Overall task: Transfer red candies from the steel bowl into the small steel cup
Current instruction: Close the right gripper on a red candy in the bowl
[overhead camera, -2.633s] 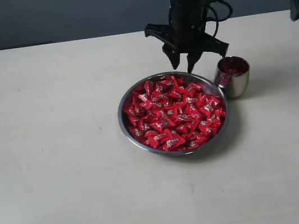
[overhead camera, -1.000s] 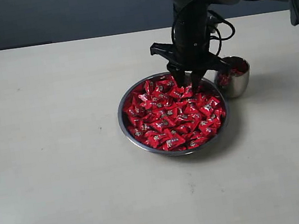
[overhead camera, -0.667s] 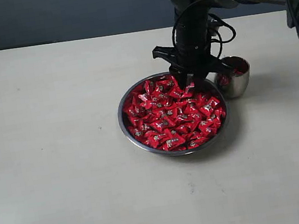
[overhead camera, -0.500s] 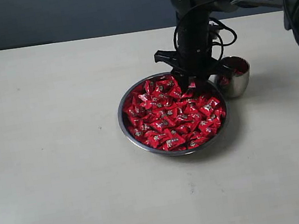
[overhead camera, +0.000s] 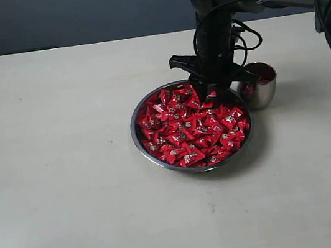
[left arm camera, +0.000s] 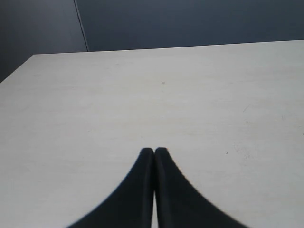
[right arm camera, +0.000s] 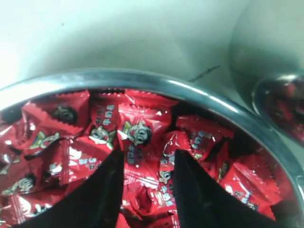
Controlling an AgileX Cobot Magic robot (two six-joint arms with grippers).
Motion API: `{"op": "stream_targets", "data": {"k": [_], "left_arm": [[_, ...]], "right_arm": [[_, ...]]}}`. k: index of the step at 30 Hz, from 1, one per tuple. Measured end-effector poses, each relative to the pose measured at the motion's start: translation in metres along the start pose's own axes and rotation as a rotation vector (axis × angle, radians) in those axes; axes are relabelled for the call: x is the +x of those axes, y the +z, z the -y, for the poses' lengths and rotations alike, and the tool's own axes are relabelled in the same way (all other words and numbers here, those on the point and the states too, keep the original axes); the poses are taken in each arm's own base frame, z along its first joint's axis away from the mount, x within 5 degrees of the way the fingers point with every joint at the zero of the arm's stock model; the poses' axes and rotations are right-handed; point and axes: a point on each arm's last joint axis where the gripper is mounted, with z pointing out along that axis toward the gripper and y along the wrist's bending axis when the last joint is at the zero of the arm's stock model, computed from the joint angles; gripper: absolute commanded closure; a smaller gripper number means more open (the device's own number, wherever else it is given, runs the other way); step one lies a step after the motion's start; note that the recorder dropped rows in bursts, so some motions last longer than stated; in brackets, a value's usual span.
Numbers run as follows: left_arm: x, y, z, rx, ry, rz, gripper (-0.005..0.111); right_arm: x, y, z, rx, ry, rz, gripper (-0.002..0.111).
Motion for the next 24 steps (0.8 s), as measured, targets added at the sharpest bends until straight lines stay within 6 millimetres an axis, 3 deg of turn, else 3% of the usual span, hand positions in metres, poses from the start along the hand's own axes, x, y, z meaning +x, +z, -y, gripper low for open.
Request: {"op": "stream_targets", "data": {"k": [24], "left_arm": [[0.0, 0.0, 0.0, 0.0, 0.0, 0.0, 0.106]], "right_arm": [[-0.0051, -0.0004, -0.0074, -0.081, -0.001, 0.056, 0.074]]}}
